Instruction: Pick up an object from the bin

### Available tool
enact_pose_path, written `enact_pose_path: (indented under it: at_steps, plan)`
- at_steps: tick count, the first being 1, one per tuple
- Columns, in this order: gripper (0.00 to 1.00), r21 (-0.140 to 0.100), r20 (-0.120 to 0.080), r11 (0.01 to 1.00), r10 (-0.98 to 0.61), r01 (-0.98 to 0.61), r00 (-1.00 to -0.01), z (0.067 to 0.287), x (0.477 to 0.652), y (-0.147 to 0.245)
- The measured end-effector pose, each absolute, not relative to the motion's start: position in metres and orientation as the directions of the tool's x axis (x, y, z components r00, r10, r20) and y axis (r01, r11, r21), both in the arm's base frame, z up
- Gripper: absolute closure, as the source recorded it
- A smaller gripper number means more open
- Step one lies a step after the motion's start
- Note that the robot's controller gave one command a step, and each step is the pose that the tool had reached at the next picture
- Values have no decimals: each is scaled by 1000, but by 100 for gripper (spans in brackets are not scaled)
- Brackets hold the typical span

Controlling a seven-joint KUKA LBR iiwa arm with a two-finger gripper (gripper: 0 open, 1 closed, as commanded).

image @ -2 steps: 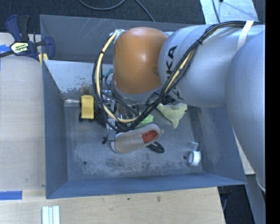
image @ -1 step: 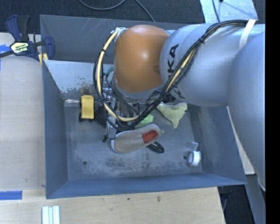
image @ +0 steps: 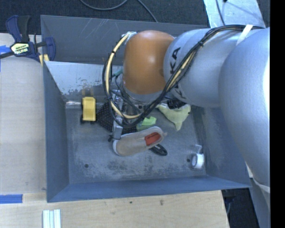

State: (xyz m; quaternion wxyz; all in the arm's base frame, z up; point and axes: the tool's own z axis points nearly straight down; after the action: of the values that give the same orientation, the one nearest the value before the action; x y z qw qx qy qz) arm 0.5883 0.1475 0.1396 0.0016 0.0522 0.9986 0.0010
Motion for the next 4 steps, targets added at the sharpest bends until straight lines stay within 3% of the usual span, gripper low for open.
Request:
enact_pose_path:
  at_steps: [1, 2, 3, 4]
  plan:
    - [0, 6, 1, 976, 219, 219, -976, 71, 620, 83]
    - [0, -8, 6, 935, 354, 354, -935, 71, 625, 104]
    - [0, 11, 0, 969, 246, 246, -969, 74, 622, 95]
    - [100, -11, 3, 936, 352, 352, -936, 76, 627, 102]
